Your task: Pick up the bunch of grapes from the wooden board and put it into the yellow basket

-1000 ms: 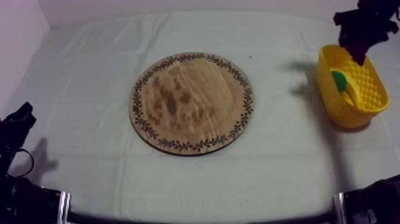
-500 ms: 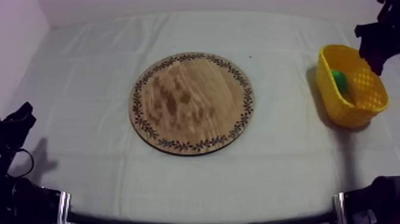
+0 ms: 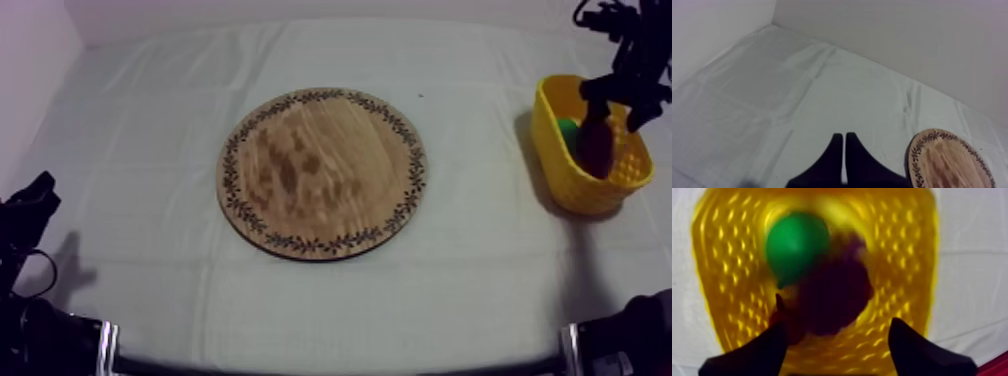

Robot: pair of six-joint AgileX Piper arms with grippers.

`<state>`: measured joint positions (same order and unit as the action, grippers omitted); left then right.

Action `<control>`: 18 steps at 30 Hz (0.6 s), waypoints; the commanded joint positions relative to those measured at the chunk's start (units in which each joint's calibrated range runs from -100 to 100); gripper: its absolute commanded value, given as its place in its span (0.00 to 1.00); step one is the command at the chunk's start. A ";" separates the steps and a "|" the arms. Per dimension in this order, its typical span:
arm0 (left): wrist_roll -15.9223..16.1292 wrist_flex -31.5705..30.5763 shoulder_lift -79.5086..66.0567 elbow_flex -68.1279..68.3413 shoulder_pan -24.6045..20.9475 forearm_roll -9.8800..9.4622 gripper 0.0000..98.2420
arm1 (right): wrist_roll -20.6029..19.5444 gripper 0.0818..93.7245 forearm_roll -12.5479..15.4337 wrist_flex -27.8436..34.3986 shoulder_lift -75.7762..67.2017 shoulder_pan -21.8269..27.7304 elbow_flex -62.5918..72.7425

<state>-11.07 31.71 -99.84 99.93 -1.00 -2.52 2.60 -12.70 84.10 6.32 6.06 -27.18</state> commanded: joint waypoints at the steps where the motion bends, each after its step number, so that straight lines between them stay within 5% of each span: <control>1: 0.01 -0.02 0.02 -0.04 0.02 0.01 0.00 | 0.06 0.69 0.29 0.39 1.44 0.00 0.18; 9: 0.01 -0.02 0.02 -0.04 0.02 0.01 0.00 | 0.88 0.75 1.57 0.86 3.76 0.56 2.72; 18: 0.01 -0.02 0.02 -0.04 0.02 0.01 0.00 | 1.70 0.60 2.33 -1.05 0.49 0.35 2.19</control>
<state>-11.07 31.71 -99.84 99.93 -1.00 -2.52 4.24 -10.31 83.48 7.58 6.40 -24.77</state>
